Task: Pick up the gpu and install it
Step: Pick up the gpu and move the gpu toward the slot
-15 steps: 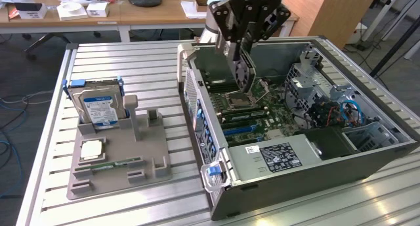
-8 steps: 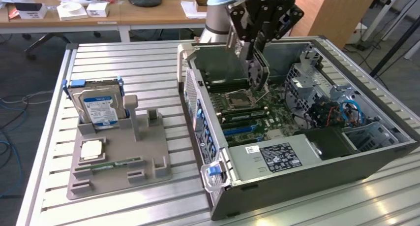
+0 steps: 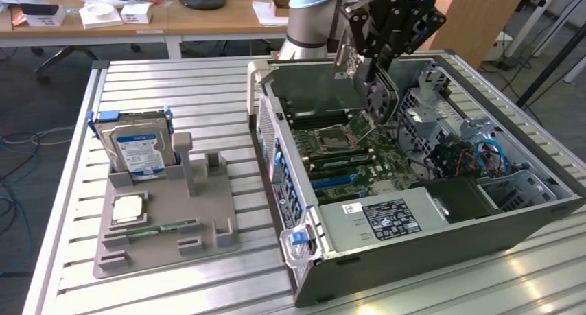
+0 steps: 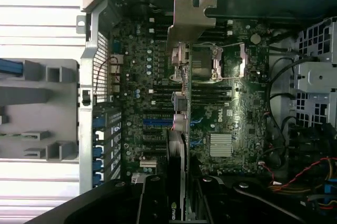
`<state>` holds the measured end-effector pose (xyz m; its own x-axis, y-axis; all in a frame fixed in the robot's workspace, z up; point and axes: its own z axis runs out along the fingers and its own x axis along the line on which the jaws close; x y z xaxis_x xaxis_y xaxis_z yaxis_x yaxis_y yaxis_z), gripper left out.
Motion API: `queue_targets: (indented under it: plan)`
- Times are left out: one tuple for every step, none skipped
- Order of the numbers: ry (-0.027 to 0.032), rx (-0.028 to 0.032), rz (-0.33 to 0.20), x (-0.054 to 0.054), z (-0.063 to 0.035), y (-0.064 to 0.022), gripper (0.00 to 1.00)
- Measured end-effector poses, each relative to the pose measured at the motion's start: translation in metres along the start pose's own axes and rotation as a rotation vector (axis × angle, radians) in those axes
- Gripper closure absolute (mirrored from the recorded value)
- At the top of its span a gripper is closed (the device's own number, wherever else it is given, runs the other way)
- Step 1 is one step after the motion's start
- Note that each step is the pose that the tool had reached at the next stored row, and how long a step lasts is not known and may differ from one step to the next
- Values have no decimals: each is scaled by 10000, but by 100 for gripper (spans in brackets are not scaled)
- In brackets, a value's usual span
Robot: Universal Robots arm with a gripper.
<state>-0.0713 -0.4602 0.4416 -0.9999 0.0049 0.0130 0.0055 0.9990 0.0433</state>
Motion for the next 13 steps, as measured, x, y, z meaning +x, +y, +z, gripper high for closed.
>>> queue_targets:
  plan:
    - [0, 0, 0, -43, -1, 0, 74]
    - [0, -2, -2, -81, -1, 1, 74]
    - [-1, -3, 0, -119, -1, 1, 74]
    - [-1, -3, -1, -156, -1, 1, 74]
    - [-1, -3, -1, -192, -2, 2, 74]
    - [-1, -4, -1, -227, -3, 2, 74]
    - [-1, -3, -1, -257, -3, 3, 74]
    - [-1, -3, 0, -287, -4, 3, 74]
    - [0, -3, -1, -309, -4, 3, 74]
    - [0, -3, -1, -322, -4, 3, 74]
    - [0, -3, -2, -326, -4, 3, 74]
    - [0, -3, -2, -326, -4, 3, 74]
    - [0, -3, -1, -326, -4, 4, 74]
